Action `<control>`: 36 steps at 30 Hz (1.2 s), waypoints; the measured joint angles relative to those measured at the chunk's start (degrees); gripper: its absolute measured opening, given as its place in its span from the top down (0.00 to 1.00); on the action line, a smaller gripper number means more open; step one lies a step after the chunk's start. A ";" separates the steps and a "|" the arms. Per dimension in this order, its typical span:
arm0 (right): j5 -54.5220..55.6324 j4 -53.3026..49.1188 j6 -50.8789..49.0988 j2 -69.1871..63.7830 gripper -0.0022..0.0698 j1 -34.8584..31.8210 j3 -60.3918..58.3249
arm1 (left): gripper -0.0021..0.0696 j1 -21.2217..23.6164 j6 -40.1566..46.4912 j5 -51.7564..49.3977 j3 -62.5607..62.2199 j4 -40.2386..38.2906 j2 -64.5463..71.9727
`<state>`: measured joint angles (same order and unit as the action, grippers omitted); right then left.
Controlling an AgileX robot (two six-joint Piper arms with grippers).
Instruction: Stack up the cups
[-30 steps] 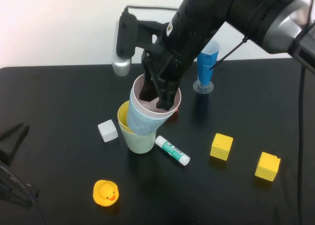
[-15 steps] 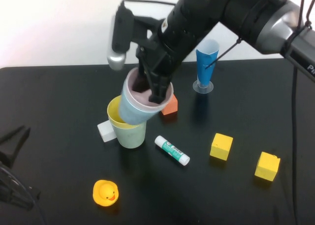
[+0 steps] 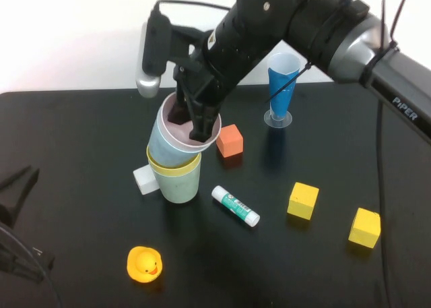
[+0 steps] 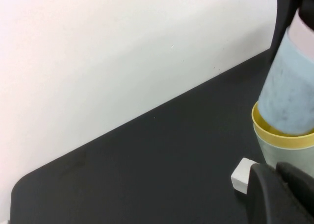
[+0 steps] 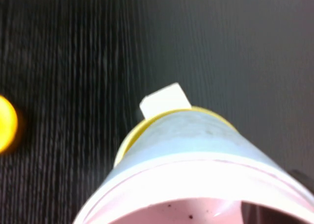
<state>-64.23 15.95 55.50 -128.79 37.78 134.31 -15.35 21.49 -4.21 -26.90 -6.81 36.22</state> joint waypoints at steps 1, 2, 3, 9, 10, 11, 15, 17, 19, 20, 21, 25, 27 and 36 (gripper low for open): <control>0.00 -0.19 0.11 -0.27 0.87 0.00 -0.11 | 0.97 0.00 -0.11 0.00 0.00 0.00 0.00; 0.00 -0.44 0.11 -0.42 0.87 0.00 -0.11 | 0.97 0.00 -0.11 0.00 0.00 0.00 0.00; 0.00 -0.44 0.11 -0.51 0.87 0.00 -0.11 | 0.97 0.00 -0.11 0.00 0.00 0.00 0.00; 0.11 -0.53 -0.25 -0.51 0.72 0.00 -0.11 | 0.97 0.00 -0.42 0.00 0.00 -0.10 0.00; 0.11 -0.53 -0.25 -0.51 0.67 0.00 -0.11 | 0.97 0.00 -0.46 0.00 0.00 -0.10 0.00; 0.11 -0.53 -0.25 -0.51 0.61 0.00 -0.11 | 0.97 0.00 -0.69 0.00 0.00 -0.10 0.00; 0.25 -0.53 -0.49 -0.51 0.52 0.00 -0.11 | 0.97 0.00 -0.69 0.00 0.00 -0.10 0.00; 0.25 -0.53 -0.50 0.01 0.50 0.00 -0.11 | 0.97 0.00 -0.69 0.00 0.00 -0.20 0.00; 0.25 -0.53 -0.50 1.56 0.50 0.00 -0.11 | 0.97 0.00 -0.69 0.00 0.00 -0.20 0.00; 0.25 -0.53 -0.50 2.49 0.50 0.00 -0.11 | 0.97 0.00 -0.69 0.10 0.00 -0.20 0.00; 0.25 -0.53 -0.50 3.91 0.51 0.00 -0.11 | 0.97 0.00 -0.69 0.26 0.00 -0.20 -0.14; -0.10 -3.91 -0.50 11.69 0.60 -0.03 -0.11 | 0.97 0.00 -1.24 0.64 0.00 -0.20 -3.24; -0.34 -5.69 -1.28 15.77 0.66 -0.61 -0.11 | 0.97 0.00 -2.32 0.90 0.00 -0.20 -6.10; -0.10 -17.19 -7.03 37.91 0.96 -4.54 -8.74 | 0.97 0.00 -6.59 -2.84 0.11 -0.20 -17.19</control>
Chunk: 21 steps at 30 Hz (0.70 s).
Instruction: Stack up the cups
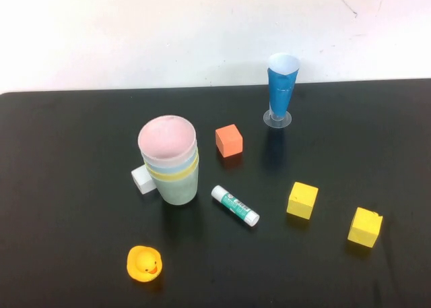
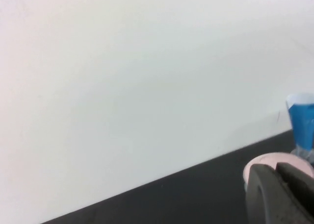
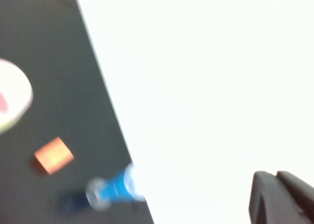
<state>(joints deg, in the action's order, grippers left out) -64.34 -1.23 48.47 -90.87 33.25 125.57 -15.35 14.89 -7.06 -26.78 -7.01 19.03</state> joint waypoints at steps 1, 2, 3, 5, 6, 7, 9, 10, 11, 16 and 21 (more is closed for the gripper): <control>0.40 -2.12 -1.25 2.79 0.96 0.00 -2.80 | 0.97 0.00 -0.47 -0.01 0.15 -0.10 -0.46; 1.00 -3.89 -2.41 5.60 0.96 0.00 -5.92 | 0.97 0.00 -0.90 0.29 0.80 -0.50 -1.35; 1.51 -5.49 -3.54 7.83 0.96 0.00 -8.64 | 0.97 0.00 -1.53 1.00 1.68 -0.88 -2.16; 2.18 -7.88 -6.08 13.37 0.97 0.00 -15.98 | 0.97 0.00 -2.30 3.24 3.75 -2.42 -3.50; 2.28 -8.44 -7.16 15.62 0.97 0.00 -19.15 | 0.97 0.00 -3.05 4.81 5.16 -3.06 -4.16; 2.40 -8.87 -8.62 18.48 0.97 0.00 -23.28 | 0.97 0.00 -3.34 6.02 6.59 -3.65 -4.90; 3.14 -9.12 -11.53 24.53 0.97 0.00 -32.28 | 0.97 0.00 -3.78 9.06 8.96 -4.40 -6.28; 4.21 -9.12 -13.11 27.74 0.97 0.00 -37.16 | 0.97 0.00 -3.78 10.73 10.23 -4.56 -7.03; 5.77 -9.12 -14.52 31.10 0.97 0.00 -42.27 | 0.97 0.00 -3.78 12.24 11.47 -4.81 -7.73; 16.18 -9.21 -18.46 47.28 0.97 0.00 -66.69 | 0.97 0.00 -2.98 20.74 16.56 -5.14 -9.56; 24.62 -9.21 -21.85 61.59 0.97 0.00 -86.71 | 0.97 0.00 -1.99 24.25 19.54 -5.30 -9.56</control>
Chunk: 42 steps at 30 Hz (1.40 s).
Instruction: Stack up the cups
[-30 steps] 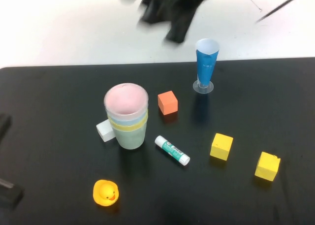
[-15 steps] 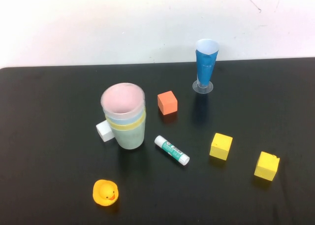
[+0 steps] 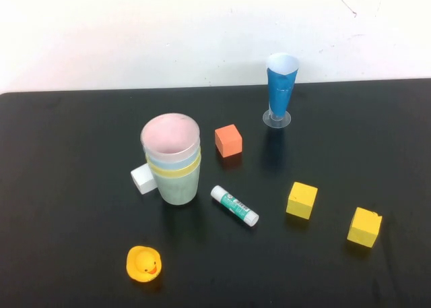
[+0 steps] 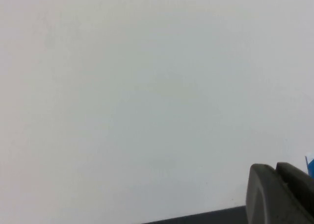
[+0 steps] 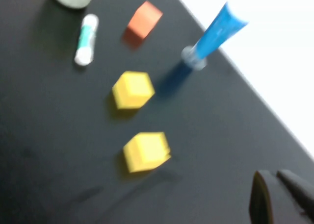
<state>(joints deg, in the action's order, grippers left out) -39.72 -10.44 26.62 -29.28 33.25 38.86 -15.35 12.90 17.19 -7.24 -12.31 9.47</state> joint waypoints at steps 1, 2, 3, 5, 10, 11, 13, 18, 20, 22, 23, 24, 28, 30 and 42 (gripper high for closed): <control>1.93 0.00 -1.53 3.65 0.97 0.00 -4.94 | 0.97 0.00 0.00 0.12 0.32 -0.02 0.00; 3.04 0.00 -2.92 5.95 0.97 0.00 -7.94 | 0.97 0.00 0.11 0.12 0.41 -0.02 0.00; 3.71 0.00 -4.54 7.65 0.97 0.00 -9.96 | 0.97 0.00 0.11 0.12 0.51 -0.02 0.00; 4.53 0.00 -8.40 11.31 0.97 0.00 -14.00 | 0.97 0.00 0.11 0.12 0.51 -0.02 0.00; 5.16 -0.99 -12.23 16.18 0.97 0.00 -18.42 | 0.97 0.00 0.11 -3.61 0.51 -0.02 0.00; 4.77 -1.26 -12.52 16.69 0.97 0.00 -18.64 | 0.97 0.00 0.11 -5.25 0.51 -0.02 0.00; 3.64 -1.35 -12.76 16.87 0.97 0.00 -18.69 | 0.97 0.00 0.11 -8.73 0.51 -0.02 0.00; 2.56 -0.95 -13.02 16.93 0.97 0.00 -18.69 | 0.97 0.00 0.11 -16.11 0.51 -0.02 0.00; 2.45 -0.95 -13.09 16.93 0.97 0.00 -18.69 | 0.97 0.00 0.11 -18.57 0.51 -0.02 0.00; 2.34 -0.86 -13.09 16.93 0.97 0.00 -18.69 | 0.97 0.00 0.20 -20.53 0.63 -0.02 0.00; 2.34 -0.86 -13.09 16.93 0.97 0.00 -18.69 | 0.97 0.00 0.20 -21.29 0.63 -0.02 0.00; 2.24 -0.86 -13.09 16.93 0.97 0.00 -18.69 | 0.97 0.00 0.20 -22.19 0.63 -0.02 0.00; 2.24 -0.86 -13.14 16.93 0.97 0.00 -18.69 | 0.97 0.00 0.20 -25.01 0.73 -0.02 0.00; 2.24 -0.86 -13.14 16.93 0.97 0.00 -18.69 | 0.97 0.00 0.20 -25.63 0.98 -0.02 0.00; 2.09 -0.82 -13.22 17.01 0.97 0.00 -18.78 | 0.97 5.55 -6.83 -27.24 8.46 0.70 -9.85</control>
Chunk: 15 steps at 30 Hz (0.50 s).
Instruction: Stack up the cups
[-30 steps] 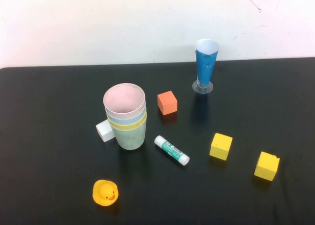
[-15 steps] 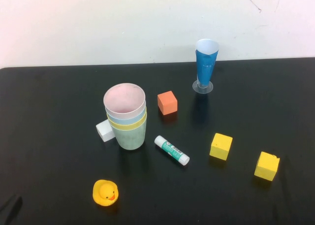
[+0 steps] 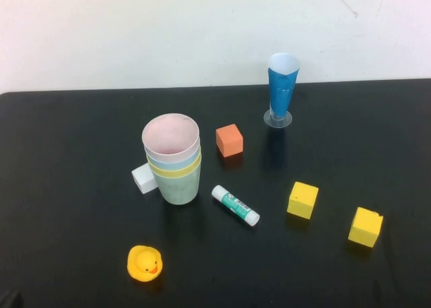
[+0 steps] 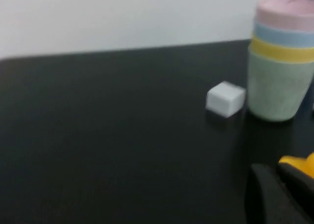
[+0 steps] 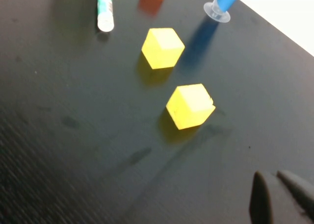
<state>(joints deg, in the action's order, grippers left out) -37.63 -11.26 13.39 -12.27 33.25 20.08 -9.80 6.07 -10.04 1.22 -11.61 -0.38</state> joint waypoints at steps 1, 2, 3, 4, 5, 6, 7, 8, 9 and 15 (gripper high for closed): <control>0.00 0.00 0.00 0.00 0.97 0.00 0.00 | 0.97 0.86 -1.44 -1.59 0.00 0.66 -0.10; -0.11 0.00 0.00 0.00 0.97 0.00 0.00 | 0.97 1.39 -2.13 -2.59 0.00 0.94 -0.10; -0.11 0.00 0.00 0.00 0.97 0.00 0.00 | 0.97 1.82 -2.88 -4.36 0.00 1.40 -0.13; -0.11 0.09 0.00 0.00 0.97 0.00 0.00 | 0.97 1.97 -3.43 -6.06 0.00 2.05 -0.23; -0.11 0.09 0.00 0.00 0.97 0.00 0.00 | 0.97 2.06 -3.68 -6.76 -0.10 2.63 -0.23; -0.11 0.09 0.00 0.00 0.97 0.00 0.00 | 0.97 2.06 -3.78 -7.23 -0.10 3.18 -0.23; -0.11 0.09 0.00 0.00 0.97 0.00 0.00 | 0.97 2.06 -3.78 -7.36 -0.10 3.85 -0.23; -0.11 0.09 0.00 0.00 0.97 0.00 0.00 | 0.97 2.06 -3.78 -7.46 -0.10 4.27 -0.23; -0.11 0.09 0.00 0.00 0.97 0.00 0.00 | 0.97 2.06 -4.13 -7.46 -0.10 4.61 -0.26; -0.15 0.09 0.00 0.00 0.97 0.00 0.00 | 0.97 3.33 -11.16 -7.57 -0.10 5.39 -0.36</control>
<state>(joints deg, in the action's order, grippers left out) -37.78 -11.17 13.39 -12.27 33.25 20.08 -6.46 -5.08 -17.62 1.12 -6.22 -0.74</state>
